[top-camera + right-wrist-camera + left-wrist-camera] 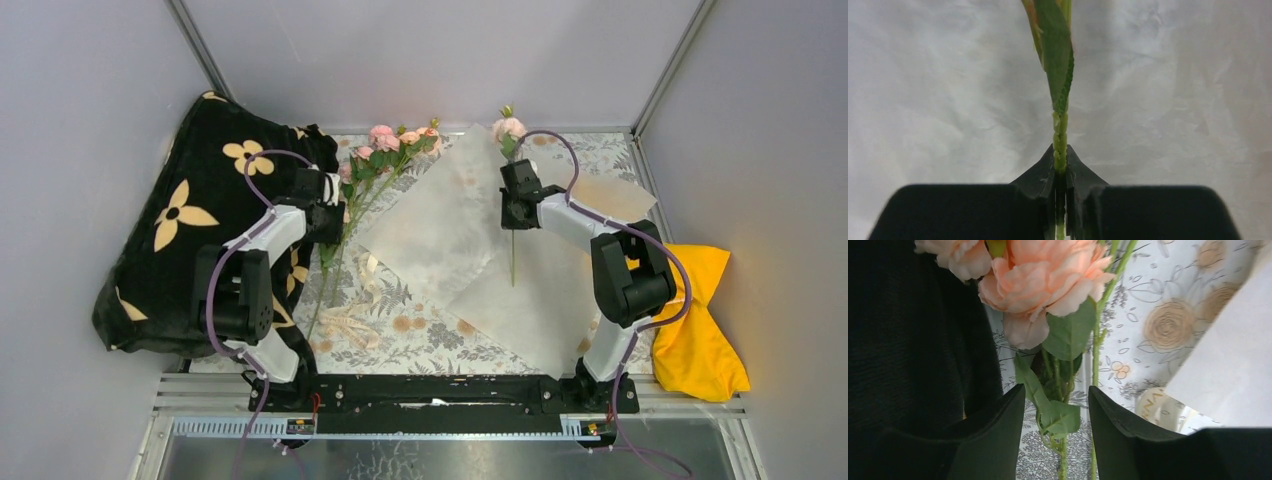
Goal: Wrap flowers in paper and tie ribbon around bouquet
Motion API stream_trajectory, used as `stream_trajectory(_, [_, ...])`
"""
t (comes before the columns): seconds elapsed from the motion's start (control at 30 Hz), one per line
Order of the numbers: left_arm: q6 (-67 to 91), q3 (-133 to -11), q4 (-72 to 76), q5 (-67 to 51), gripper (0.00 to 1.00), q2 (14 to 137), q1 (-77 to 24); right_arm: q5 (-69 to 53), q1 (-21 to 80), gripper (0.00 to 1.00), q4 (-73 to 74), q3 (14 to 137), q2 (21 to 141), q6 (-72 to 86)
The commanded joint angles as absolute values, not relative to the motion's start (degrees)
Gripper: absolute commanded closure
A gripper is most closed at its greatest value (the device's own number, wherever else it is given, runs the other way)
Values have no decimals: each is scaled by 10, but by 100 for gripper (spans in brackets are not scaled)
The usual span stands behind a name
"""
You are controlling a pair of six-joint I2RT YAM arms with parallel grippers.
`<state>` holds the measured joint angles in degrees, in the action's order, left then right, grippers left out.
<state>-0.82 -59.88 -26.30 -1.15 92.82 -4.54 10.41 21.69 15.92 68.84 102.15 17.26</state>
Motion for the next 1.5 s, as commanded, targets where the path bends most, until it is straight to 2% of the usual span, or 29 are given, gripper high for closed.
stream_trajectory(0.0, [-21, -601, -248, 15, 45, 956, -39, 152, 217, 80, 197, 716, 1051, 141])
stream_trajectory(0.1, [-16, -599, -249, 8, 45, 977, -39, 167, 217, 63, 212, 723, 1055, 135])
stream_trajectory(0.17, [-14, -598, -247, 5, 46, 989, -39, 172, 217, 60, 215, 721, 1045, 131])
stream_trajectory(0.2, [-14, -598, -247, 5, 49, 995, -39, 169, 217, 60, 216, 720, 1040, 129])
stream_trajectory(0.27, [-13, -599, -246, 6, 61, 1004, -39, 167, 217, 60, 219, 716, 1027, 125])
stream_trajectory(0.33, [-11, -599, -248, 6, 78, 1007, -39, 164, 217, 60, 220, 710, 1014, 124])
stream_trajectory(0.4, [-8, -602, -253, 7, 99, 1003, -37, 161, 217, 60, 222, 704, 1001, 123])
stream_trajectory(0.57, [-2, -620, -279, 10, 100, 948, -22, 151, 218, 58, 230, 701, 967, 114])
stream_trajectory(0.77, [-1, -657, -309, 3, 100, 870, -6, 117, 228, 52, 234, 706, 926, 98])
stream_trajectory(1.0, [38, -743, -326, -126, 100, 793, -2, 8, 300, 37, 189, 702, 866, 33])
stream_trajectory(1.07, [79, -768, -315, -194, 100, 780, -1, -53, 341, 31, 129, 692, 845, 43])
stream_trajectory(1.13, [138, -798, -308, -260, 100, 786, -4, -135, 378, 14, 38, 679, 835, 84])
stream_trajectory(1.23, [192, -825, -297, -305, 100, 802, -25, -209, 424, 1, -134, 676, 856, 156])
stream_trajectory(1.37, [226, -829, -268, -307, 100, 807, -76, -228, 461, 0, -279, 695, 918, 254])
stream_trajectory(1.47, [250, -830, -252, -330, 100, 813, -92, -209, 465, 1, -305, 726, 971, 314])
